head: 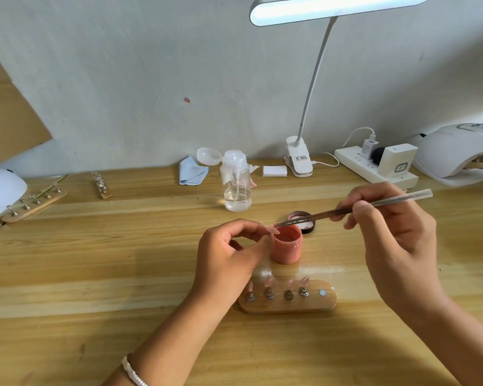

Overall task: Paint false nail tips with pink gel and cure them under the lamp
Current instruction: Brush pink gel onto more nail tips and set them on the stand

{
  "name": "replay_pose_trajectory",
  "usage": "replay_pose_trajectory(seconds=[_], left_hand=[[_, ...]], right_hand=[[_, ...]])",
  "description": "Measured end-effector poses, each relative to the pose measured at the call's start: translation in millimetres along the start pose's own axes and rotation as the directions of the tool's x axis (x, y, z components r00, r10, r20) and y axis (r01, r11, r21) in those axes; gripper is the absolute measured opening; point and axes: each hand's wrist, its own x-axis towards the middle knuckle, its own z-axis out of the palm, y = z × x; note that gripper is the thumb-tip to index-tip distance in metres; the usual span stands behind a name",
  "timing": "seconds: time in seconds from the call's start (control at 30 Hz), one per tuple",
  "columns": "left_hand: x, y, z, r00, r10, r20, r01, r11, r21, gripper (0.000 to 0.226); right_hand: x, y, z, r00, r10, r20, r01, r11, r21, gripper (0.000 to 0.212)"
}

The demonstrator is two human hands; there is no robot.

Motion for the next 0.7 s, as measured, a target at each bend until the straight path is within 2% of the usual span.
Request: replay_pose_trajectory(seconds=[0.2, 0.43, 0.7], left_hand=[[0.1, -0.8, 0.0, 1.000, 0.003, -0.005, -0.003, 1.000, -0.008, 0.012], [-0.2, 0.9, -0.8, 1.000, -0.006, -0.005, 0.006, 1.000, 0.002, 0.020], [-0.4, 1.0, -0.5, 1.000, -0.010, 0.004, 0.010, 1.000, 0.007, 0.018]], right_hand=[[-3.7, -3.2, 1.1, 0.998, 0.002, 0.063, -0.001, 1.000, -0.020, 0.013], [-1.0, -1.7, -2.7, 0.999, 0.015, -0.044, -0.018, 0.997, -0.075, 0.015], [-4.4, -3.7, 1.7, 0.999, -0.020, 0.041, 0.022, 0.997, -0.067, 0.013]])
